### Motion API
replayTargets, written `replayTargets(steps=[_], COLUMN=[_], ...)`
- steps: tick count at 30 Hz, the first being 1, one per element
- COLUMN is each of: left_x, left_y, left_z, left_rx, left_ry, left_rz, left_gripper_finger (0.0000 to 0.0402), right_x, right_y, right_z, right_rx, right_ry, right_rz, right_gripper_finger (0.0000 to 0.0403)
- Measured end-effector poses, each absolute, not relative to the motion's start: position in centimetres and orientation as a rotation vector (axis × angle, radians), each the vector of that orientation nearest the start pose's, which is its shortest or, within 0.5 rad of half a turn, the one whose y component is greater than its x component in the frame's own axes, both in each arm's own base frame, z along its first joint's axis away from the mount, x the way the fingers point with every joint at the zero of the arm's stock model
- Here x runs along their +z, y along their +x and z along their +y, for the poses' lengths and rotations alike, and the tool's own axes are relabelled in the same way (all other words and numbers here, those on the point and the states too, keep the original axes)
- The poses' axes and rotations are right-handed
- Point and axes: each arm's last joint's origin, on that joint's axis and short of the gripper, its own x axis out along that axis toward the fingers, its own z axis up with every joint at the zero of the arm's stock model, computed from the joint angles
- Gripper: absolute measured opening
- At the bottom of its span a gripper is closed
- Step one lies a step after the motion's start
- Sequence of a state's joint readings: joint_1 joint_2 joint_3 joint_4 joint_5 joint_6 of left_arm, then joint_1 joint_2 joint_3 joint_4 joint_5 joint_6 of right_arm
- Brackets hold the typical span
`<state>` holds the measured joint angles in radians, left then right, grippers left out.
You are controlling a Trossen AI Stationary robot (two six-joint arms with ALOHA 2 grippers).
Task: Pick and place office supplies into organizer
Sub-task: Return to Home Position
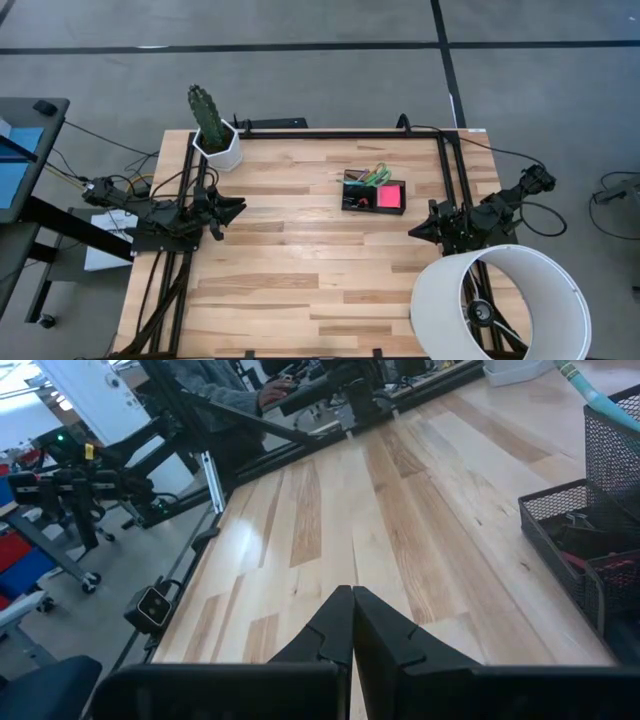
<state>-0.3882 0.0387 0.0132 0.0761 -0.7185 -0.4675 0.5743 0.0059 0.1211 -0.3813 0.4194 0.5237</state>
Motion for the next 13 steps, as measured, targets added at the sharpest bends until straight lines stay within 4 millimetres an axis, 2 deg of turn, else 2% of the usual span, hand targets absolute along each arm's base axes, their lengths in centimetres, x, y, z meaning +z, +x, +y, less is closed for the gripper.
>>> replayTargets(steps=[13], left_x=[17.2], left_y=[9.24], left_z=[-1.72], left_rx=[0.314], left_ry=[-0.49], left_rz=[-0.12], left_gripper_finger=[0.0114], right_x=[16.81], right_y=[7.64], right_z=[3.54], right_rx=[0.089], right_ry=[0.393], right_rz=[0.268], right_gripper_finger=[0.0001])
